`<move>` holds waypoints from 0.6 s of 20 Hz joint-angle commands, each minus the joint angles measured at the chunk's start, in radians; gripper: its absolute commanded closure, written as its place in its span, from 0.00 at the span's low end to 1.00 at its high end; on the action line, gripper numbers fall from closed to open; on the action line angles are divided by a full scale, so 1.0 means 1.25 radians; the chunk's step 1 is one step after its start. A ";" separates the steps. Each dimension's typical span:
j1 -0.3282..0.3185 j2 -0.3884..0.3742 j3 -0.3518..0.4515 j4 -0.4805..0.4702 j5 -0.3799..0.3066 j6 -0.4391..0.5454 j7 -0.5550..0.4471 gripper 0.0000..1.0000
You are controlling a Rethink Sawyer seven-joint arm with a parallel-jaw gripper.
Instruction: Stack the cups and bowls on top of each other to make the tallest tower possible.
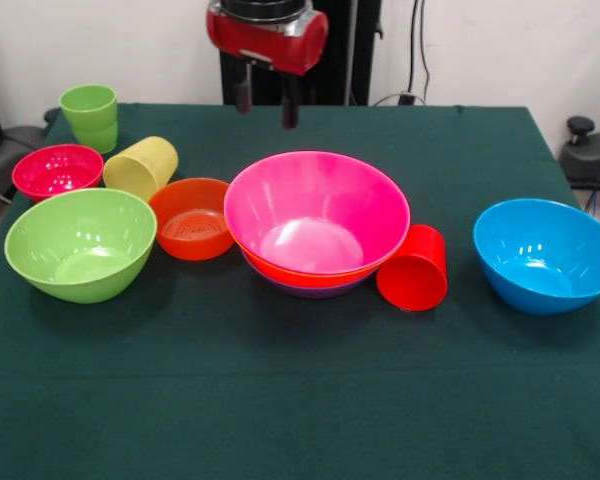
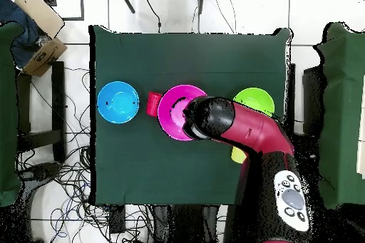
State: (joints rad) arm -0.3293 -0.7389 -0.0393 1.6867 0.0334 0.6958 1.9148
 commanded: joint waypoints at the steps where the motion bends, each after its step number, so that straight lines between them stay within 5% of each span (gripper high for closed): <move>1: -0.016 0.084 0.108 -0.012 -0.092 -0.062 -0.095 0.00; 12: -0.042 0.113 0.136 -0.035 -0.143 -0.077 -0.101 0.00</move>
State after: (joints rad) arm -0.3665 -0.6478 0.0016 1.6847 -0.0552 0.6823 1.9148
